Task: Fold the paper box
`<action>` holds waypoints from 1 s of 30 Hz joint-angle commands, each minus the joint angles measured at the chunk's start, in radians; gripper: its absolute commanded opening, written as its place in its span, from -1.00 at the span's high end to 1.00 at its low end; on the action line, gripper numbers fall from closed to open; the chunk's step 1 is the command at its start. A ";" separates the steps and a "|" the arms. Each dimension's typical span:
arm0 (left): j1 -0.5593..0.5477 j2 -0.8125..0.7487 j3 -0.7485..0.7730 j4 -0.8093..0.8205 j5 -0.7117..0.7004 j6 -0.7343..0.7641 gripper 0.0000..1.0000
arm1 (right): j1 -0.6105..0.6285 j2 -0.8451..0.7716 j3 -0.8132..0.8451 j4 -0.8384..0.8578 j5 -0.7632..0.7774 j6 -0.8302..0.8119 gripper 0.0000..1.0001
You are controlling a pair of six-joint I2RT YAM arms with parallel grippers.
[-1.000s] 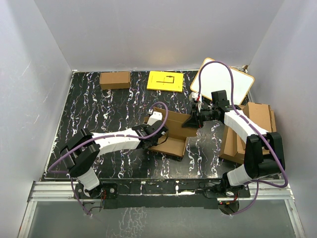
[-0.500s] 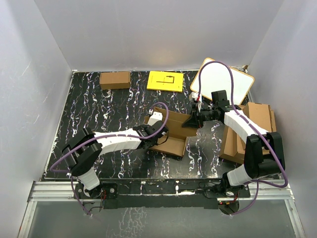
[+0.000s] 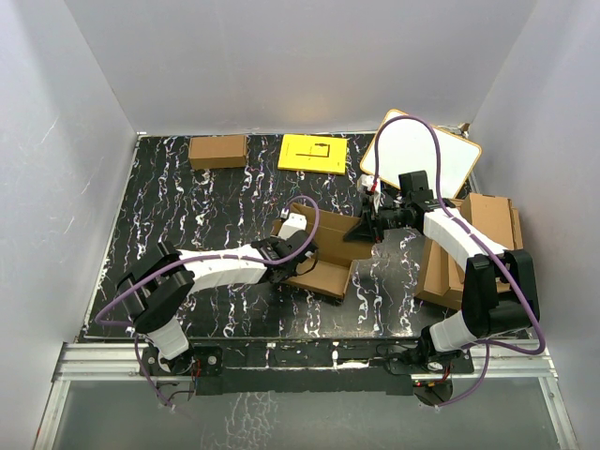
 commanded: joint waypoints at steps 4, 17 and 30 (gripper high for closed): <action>0.015 0.004 -0.030 -0.065 -0.033 0.036 0.75 | 0.001 -0.028 0.007 0.029 -0.066 -0.018 0.84; 0.016 -0.087 -0.004 -0.080 0.011 0.030 0.47 | 0.002 -0.029 0.008 0.028 -0.069 -0.019 0.84; 0.018 -0.444 -0.219 0.106 0.172 0.004 -0.26 | 0.001 -0.035 0.016 -0.003 -0.092 -0.057 0.84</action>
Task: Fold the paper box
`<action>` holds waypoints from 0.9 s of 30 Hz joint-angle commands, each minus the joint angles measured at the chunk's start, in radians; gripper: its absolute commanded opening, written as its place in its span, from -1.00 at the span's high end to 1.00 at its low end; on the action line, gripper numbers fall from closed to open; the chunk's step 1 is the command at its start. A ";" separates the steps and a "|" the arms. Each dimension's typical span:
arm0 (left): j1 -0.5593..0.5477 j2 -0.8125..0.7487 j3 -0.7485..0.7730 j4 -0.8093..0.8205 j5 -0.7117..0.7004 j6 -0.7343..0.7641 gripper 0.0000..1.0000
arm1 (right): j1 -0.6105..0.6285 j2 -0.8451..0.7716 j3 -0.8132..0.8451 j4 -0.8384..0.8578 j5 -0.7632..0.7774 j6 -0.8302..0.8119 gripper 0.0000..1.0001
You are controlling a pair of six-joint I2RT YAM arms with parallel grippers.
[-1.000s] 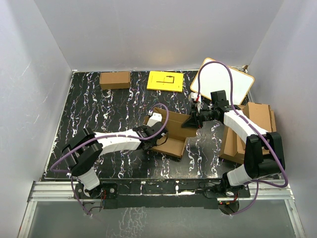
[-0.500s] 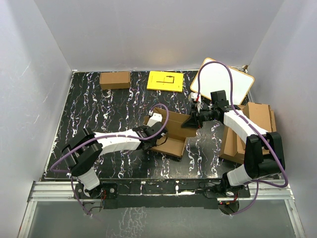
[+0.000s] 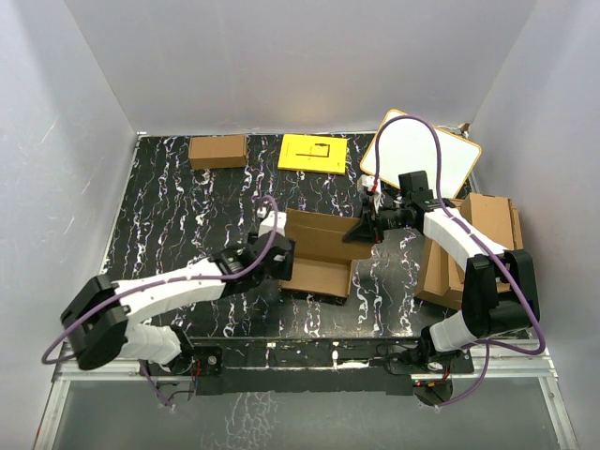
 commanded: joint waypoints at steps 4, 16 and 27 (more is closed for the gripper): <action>0.018 -0.326 -0.252 0.266 0.132 -0.030 -0.50 | -0.002 -0.058 0.030 -0.059 -0.120 -0.117 0.84; 0.037 -0.812 -0.535 0.613 0.312 0.045 -0.79 | -0.030 -0.124 0.069 -0.273 -0.210 -0.382 0.84; 0.039 -0.907 -0.467 0.453 0.368 0.260 -0.81 | -0.051 -0.142 0.073 -0.300 -0.215 -0.415 0.84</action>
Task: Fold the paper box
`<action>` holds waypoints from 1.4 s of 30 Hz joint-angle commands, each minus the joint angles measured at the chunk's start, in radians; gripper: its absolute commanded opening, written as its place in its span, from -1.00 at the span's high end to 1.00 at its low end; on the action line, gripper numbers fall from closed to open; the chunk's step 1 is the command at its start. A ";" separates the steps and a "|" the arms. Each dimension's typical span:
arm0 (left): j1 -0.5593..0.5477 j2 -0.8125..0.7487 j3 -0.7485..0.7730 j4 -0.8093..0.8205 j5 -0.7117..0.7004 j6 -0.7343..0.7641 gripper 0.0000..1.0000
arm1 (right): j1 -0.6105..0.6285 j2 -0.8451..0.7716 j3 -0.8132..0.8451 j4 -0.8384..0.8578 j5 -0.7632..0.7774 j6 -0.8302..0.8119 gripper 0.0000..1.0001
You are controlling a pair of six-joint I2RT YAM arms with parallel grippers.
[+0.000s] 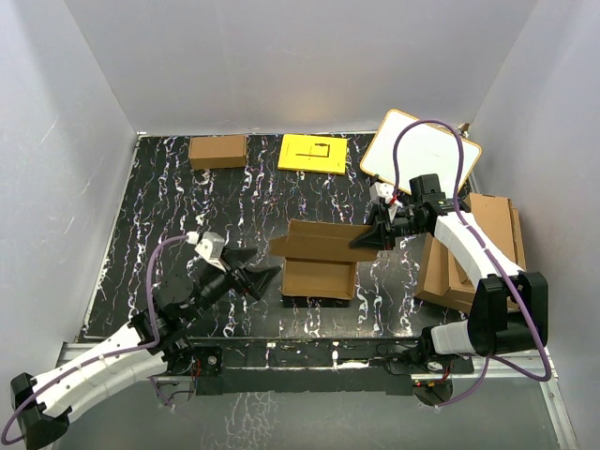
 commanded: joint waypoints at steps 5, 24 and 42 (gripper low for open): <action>0.005 0.172 0.149 -0.153 0.050 0.189 -0.79 | -0.009 -0.021 0.050 0.016 -0.064 -0.057 0.84; 0.282 0.318 0.245 -0.197 0.184 -0.027 -0.71 | -0.009 0.066 0.012 0.275 0.022 0.285 0.82; 0.284 0.272 0.072 -0.005 0.200 -0.181 -0.69 | 0.063 0.178 0.077 0.350 0.293 0.438 0.02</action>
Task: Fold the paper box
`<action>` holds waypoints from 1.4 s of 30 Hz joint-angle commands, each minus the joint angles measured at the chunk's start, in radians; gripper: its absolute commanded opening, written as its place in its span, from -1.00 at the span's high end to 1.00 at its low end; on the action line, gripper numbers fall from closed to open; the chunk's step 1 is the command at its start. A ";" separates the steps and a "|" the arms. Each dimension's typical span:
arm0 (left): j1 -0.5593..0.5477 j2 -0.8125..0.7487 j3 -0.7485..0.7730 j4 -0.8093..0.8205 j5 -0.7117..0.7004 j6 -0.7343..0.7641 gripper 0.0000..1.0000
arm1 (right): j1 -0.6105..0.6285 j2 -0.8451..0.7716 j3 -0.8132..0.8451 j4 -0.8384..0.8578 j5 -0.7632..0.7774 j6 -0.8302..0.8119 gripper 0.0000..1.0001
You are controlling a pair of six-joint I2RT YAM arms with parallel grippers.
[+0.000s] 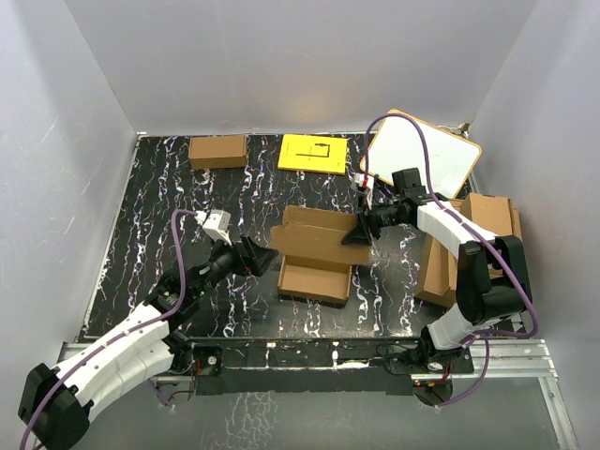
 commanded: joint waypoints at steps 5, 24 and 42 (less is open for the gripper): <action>0.005 -0.027 -0.010 0.058 0.015 -0.028 -0.69 | -0.008 -0.072 0.039 0.065 0.066 0.020 -0.44; 0.055 0.064 0.048 0.060 0.047 -0.046 -0.59 | -0.156 -0.179 0.005 -0.002 -0.104 -0.100 -0.69; 0.386 0.408 0.016 0.477 0.497 -0.219 -0.62 | -0.234 -0.222 -0.057 -0.064 -0.219 -0.190 -0.69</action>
